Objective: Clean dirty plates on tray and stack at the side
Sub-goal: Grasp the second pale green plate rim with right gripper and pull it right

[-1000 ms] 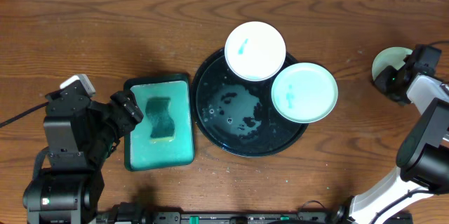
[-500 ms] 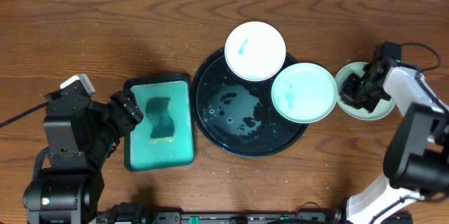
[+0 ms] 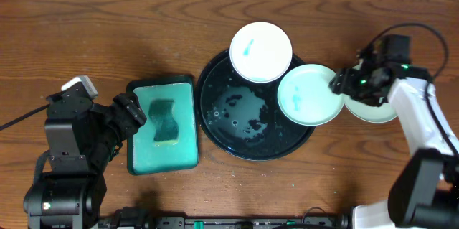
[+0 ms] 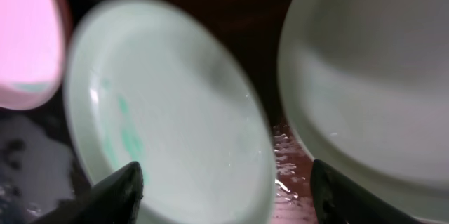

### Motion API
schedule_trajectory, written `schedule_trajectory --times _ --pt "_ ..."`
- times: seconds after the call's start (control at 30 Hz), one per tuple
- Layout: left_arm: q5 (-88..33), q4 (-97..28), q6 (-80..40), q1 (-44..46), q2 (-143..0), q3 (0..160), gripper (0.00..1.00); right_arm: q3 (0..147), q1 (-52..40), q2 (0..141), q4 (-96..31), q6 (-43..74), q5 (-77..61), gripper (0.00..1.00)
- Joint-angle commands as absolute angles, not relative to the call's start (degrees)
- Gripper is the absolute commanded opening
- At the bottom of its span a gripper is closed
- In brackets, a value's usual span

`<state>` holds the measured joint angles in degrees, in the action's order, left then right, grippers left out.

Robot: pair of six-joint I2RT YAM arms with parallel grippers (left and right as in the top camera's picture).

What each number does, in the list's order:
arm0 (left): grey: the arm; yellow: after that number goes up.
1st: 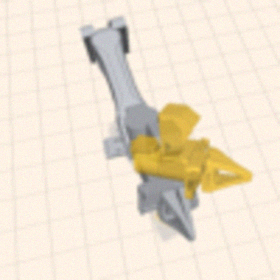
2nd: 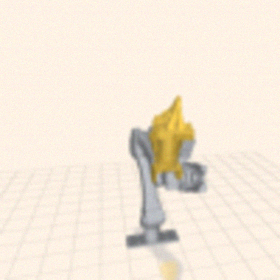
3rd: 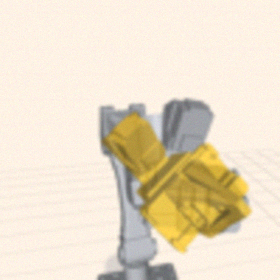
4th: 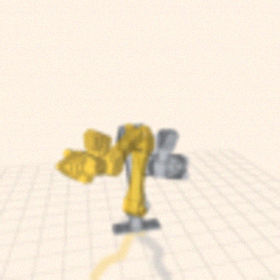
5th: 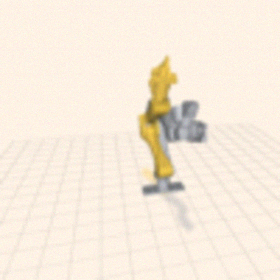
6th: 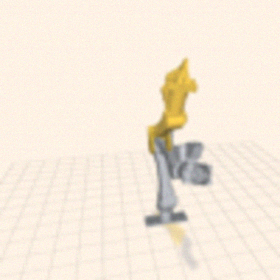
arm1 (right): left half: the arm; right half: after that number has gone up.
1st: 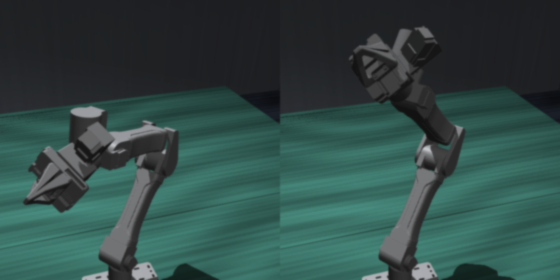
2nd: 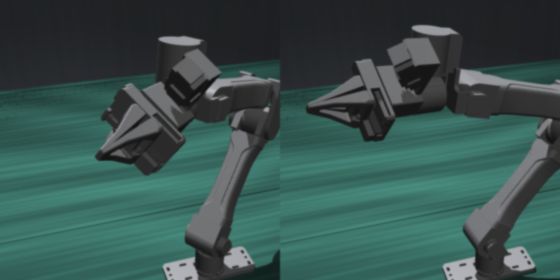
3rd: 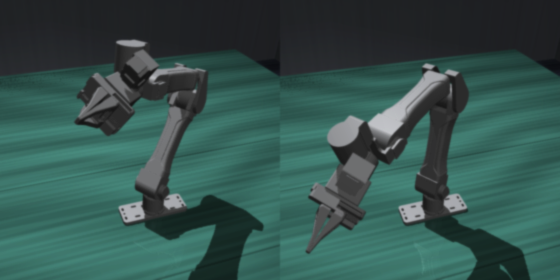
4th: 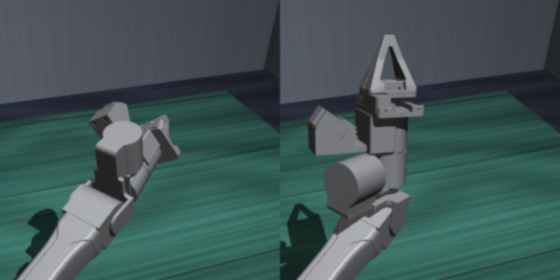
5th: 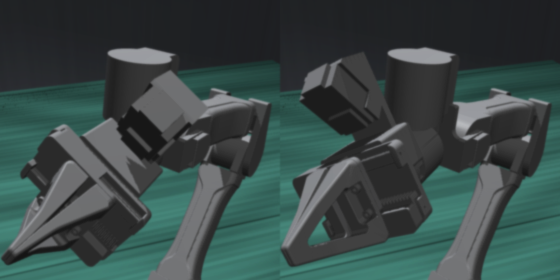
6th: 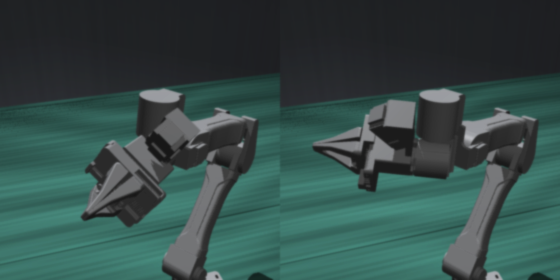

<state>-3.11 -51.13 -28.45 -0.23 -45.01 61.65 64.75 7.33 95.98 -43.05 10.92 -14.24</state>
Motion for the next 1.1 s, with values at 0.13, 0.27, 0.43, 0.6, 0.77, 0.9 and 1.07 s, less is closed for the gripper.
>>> schedule_trajectory --times 0.13,0.27,0.43,0.6,0.77,0.9,1.07 --pt "-3.4 -51.1 -28.1 -0.4 -45.1 62.8 0.79 64.0 5.2 97.6 -43.1 13.3 -14.1 0.01" --pt "-3.4 -51.1 -28.1 -0.4 -45.1 62.8 0.79 64.0 3.3 91.4 -46.6 13.2 -15.1 0.01" --pt "-3.4 -51.1 -28.1 -0.4 -45.1 62.8 0.79 63.9 -4.8 87.1 -50.0 13.3 -15.1 0.01" --pt "-3.4 -51.1 -28.1 -0.4 -45.1 62.8 0.79 62.5 -17.5 91.6 -46.7 19.7 -7.0 0.01" --pt "-3.4 -51.1 -28.1 -0.4 -45.1 62.8 0.79 62.5 -20.7 99.3 -41.5 20.0 -5.9 0.01" --pt "-3.5 -51.1 -28.1 -0.4 -45.1 62.8 0.79 62.7 -18.9 99.2 -37.4 14.6 -8.4 0.01" --pt "-3.5 -50.5 -28.1 -0.4 -45.2 62.8 0.79 62.7 -10.7 96.4 -34.4 2.8 -9.1 0.35"
